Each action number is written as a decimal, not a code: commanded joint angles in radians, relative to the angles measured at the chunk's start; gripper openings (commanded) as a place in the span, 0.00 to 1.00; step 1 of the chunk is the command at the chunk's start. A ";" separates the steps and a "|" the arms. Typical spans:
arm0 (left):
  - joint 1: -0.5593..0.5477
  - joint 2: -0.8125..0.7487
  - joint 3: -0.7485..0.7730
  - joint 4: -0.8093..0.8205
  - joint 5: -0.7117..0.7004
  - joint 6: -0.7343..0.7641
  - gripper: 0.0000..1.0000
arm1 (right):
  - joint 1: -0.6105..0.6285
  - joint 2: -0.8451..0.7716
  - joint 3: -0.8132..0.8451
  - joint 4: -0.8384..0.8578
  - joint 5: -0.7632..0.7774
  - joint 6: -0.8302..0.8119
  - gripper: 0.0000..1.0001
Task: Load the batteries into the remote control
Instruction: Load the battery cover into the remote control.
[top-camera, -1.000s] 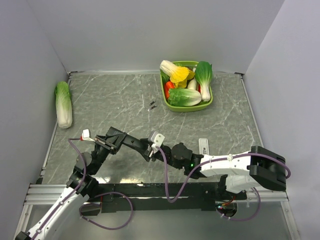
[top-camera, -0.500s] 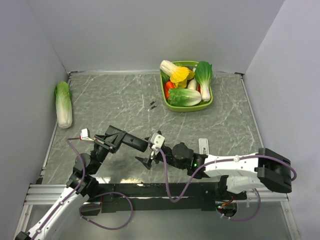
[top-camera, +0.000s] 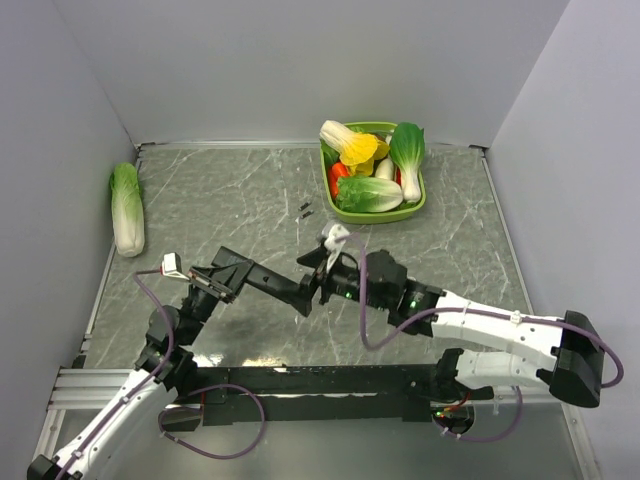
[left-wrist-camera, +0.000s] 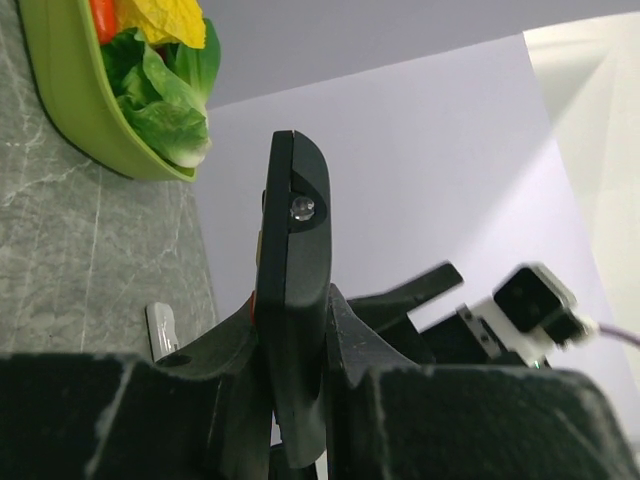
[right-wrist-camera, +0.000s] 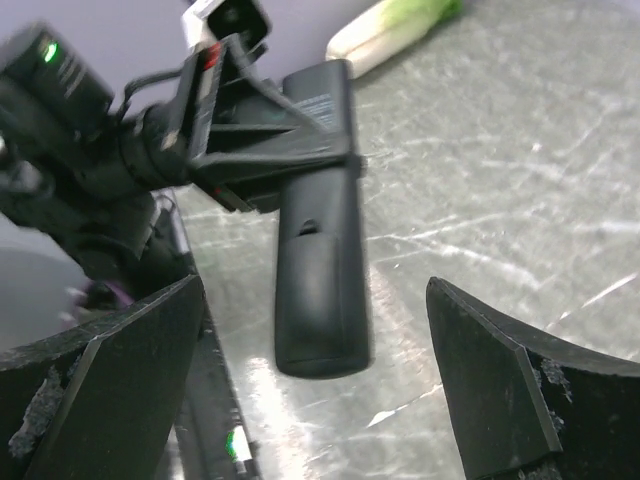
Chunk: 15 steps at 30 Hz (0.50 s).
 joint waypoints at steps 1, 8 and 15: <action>-0.001 0.021 -0.050 0.161 0.046 0.030 0.01 | -0.118 -0.016 0.082 -0.125 -0.214 0.214 1.00; -0.001 0.103 -0.033 0.252 0.098 0.055 0.01 | -0.158 0.050 0.149 -0.172 -0.336 0.301 1.00; -0.001 0.140 -0.028 0.318 0.128 0.066 0.01 | -0.178 0.113 0.155 -0.145 -0.391 0.364 0.99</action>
